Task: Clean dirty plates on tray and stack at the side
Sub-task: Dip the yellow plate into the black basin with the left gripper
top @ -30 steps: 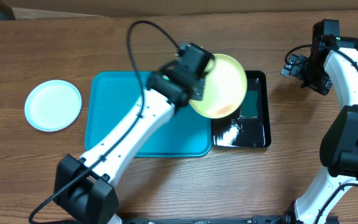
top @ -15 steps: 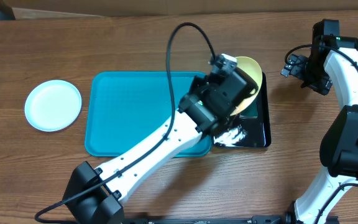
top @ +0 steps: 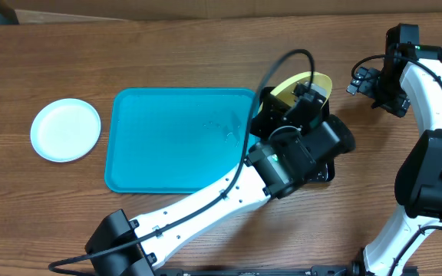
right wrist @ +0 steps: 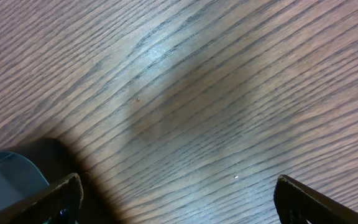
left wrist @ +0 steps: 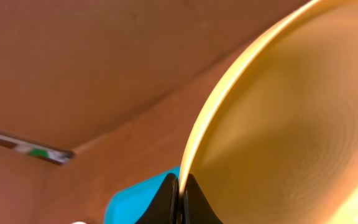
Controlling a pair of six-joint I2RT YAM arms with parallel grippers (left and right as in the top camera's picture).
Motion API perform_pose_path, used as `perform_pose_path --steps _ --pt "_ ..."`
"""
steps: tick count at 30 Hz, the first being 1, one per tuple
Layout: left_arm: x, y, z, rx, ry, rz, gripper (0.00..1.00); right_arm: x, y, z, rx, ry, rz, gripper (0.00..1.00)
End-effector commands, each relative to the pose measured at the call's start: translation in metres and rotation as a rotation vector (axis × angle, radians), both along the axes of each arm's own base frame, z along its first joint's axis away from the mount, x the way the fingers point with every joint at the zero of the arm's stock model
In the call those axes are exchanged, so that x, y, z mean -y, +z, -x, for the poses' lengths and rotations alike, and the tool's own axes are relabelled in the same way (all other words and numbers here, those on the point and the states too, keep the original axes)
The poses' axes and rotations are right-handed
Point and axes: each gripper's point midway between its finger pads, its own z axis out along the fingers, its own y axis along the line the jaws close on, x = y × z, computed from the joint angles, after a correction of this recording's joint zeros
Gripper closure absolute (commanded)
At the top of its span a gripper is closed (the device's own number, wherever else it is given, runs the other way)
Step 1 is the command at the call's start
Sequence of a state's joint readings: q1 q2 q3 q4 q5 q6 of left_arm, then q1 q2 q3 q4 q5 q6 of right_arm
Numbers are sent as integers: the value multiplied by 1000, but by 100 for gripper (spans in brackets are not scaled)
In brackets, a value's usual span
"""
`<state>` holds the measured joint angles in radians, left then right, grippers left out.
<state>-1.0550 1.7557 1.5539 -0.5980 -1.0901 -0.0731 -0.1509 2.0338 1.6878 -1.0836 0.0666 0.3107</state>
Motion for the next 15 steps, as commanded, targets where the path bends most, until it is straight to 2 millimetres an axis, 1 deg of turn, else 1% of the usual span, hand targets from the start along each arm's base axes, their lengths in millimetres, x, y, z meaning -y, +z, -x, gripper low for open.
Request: perform_pose_path --steps 1,4,8,11,12,15 --pt "-10 42 8 136 73 -67 96 2 14 -8 45 -5 5 0" --pt "0 50 14 162 54 -64 96 2 14 -8 45 -5 5 0" --pt "7 48 16 150 25 -51 96 2 14 -8 44 -5 5 0" --pt "13 42 15 122 -11 -28 96 2 14 -8 45 -5 5 0" --pt "18 37 15 95 -44 -10 96 2 14 -8 45 -5 5 0" --pt "26 19 15 17 -93 56 96 2 14 -8 45 -5 5 0"
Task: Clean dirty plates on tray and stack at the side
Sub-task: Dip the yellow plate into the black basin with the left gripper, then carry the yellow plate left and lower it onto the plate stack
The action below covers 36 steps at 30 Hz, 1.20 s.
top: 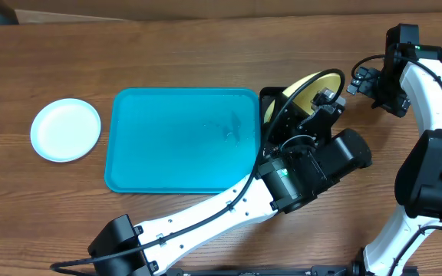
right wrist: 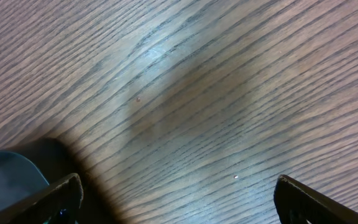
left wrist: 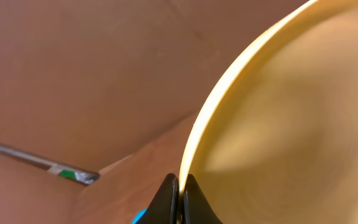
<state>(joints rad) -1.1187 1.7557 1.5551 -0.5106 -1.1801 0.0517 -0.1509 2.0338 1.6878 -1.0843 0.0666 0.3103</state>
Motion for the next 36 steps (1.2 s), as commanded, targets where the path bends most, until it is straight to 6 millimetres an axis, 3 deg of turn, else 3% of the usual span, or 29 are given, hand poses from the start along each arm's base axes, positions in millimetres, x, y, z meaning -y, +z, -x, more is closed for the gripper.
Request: perform_pose_path --steps 1,5,9,17,21,26,33,36 --pt "9 -8 0 -102 -74 148 96 2 14 -8 45 -5 5 0" --pt "4 -48 -9 -325 -85 321 96 2 14 -8 45 -5 5 0" --pt "-20 -79 -28 -549 -47 507 96 2 14 -8 45 -5 5 0" --pt "-110 -98 -76 -835 44 899 96 2 14 -8 45 -5 5 0" --pt "-190 -103 -91 -868 191 1060 96 2 14 -8 45 -5 5 0" --pt "-305 -115 -83 -838 481 1187 96 2 14 -8 45 -5 5 0" --pt "-462 -125 -39 -654 884 1305 96 2 14 -8 45 -5 5 0" --pt "-504 -125 -19 -583 978 1354 96 2 14 -8 45 -5 5 0"
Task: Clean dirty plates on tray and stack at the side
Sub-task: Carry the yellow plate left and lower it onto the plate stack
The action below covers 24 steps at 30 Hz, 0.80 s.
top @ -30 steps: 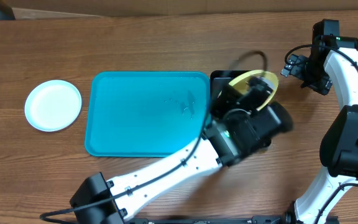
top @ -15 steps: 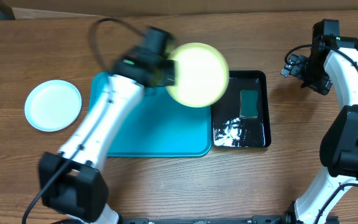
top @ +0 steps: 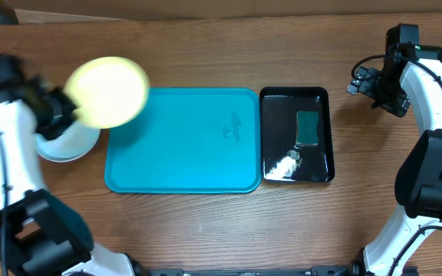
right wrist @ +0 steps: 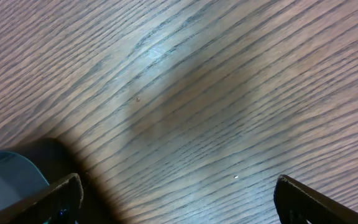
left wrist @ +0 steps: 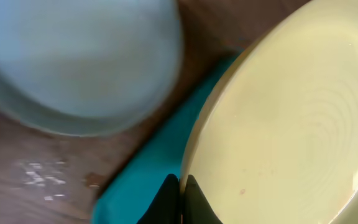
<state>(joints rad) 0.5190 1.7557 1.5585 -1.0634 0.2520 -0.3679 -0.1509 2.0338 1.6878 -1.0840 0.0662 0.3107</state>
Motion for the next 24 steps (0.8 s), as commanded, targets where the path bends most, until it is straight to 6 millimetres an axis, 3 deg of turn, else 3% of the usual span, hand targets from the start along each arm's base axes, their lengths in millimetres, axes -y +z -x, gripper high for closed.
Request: perform_pose_path --steps 1,7,10,16,24 --pt "-44 12 22 24 136 -11 96 2 14 -8 45 -5 6 0" --pt "-97 8 55 -55 309 -138 96 2 14 -8 45 -5 6 0" --pt "-113 7 64 -95 379 -209 96 2 14 -8 45 -5 6 0" --pt "-119 -9 62 -121 386 -224 96 2 14 -8 45 -5 6 0" --pt "-116 -54 56 -180 359 -155 96 2 14 -8 45 -5 6 0"
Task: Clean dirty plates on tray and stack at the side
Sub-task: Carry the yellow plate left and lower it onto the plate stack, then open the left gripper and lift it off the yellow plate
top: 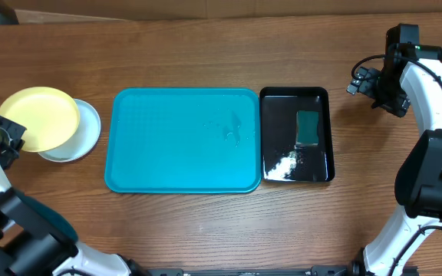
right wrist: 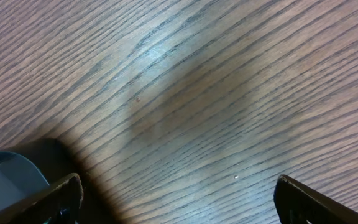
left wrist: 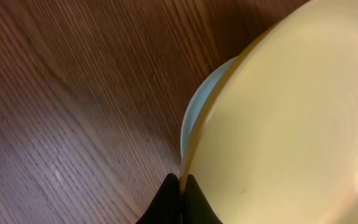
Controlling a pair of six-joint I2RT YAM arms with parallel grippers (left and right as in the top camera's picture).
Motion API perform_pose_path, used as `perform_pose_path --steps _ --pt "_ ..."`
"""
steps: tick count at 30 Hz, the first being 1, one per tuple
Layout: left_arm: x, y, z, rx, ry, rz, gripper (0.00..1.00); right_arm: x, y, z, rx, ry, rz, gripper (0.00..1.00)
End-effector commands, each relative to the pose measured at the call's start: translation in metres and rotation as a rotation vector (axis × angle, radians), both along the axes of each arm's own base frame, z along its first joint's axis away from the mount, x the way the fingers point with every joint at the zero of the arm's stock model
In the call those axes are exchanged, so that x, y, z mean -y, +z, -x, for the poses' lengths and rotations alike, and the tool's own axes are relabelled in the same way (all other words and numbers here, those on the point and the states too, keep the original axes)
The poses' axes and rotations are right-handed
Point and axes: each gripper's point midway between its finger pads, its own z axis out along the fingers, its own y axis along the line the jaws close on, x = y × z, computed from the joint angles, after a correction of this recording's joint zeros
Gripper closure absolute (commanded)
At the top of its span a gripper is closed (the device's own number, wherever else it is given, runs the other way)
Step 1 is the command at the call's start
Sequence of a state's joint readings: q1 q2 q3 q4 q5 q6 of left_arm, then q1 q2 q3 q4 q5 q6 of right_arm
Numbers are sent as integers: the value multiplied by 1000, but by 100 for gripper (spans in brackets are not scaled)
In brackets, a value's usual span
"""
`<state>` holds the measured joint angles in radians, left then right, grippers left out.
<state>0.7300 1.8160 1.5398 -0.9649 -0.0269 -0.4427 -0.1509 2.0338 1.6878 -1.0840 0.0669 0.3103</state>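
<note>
At the far left of the table my left gripper (top: 10, 132) is shut on the rim of a yellow plate (top: 38, 119). The plate hangs partly over a white plate (top: 83, 138) that lies on the wood beside the tray. In the left wrist view the yellow plate (left wrist: 291, 118) fills the right side, my left gripper (left wrist: 180, 186) pinches its edge, and a sliver of the white plate (left wrist: 197, 106) shows behind it. The teal tray (top: 183, 139) holds no plates, only a few water drops. My right gripper (right wrist: 178, 193) stands open above bare wood at the far right.
A black bin (top: 296, 134) with a green sponge (top: 307, 126) and some white foam stands right of the tray. The right arm (top: 428, 100) runs along the table's right edge. A cardboard edge lies along the back.
The left gripper has carried the yellow plate from above the tray's left corner further left and lower, over the white plate. The right arm has not moved.
The left gripper held the yellow plate tilted on edge over the black bin, and half a second later still there, raised a little. Later it had the plate across the table near the white plate. Now the yellow plate sits low over the white one.
</note>
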Motion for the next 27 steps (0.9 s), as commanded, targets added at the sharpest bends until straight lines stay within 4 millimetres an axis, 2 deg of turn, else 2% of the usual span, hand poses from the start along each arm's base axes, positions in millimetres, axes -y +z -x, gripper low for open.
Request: perform_pose_path --steps 1,5,17,27 --pt "7 -31 -3 -37 -9 65 96 2 14 -8 45 -5 5 0" --pt "5 -38 -6 -42 -16 70 96 2 14 -8 45 -5 5 0" --pt "13 -38 -18 -46 -71 42 96 2 14 -8 45 -5 5 0" --pt "6 -39 -11 -126 -57 -45 96 2 14 -8 45 -5 5 0"
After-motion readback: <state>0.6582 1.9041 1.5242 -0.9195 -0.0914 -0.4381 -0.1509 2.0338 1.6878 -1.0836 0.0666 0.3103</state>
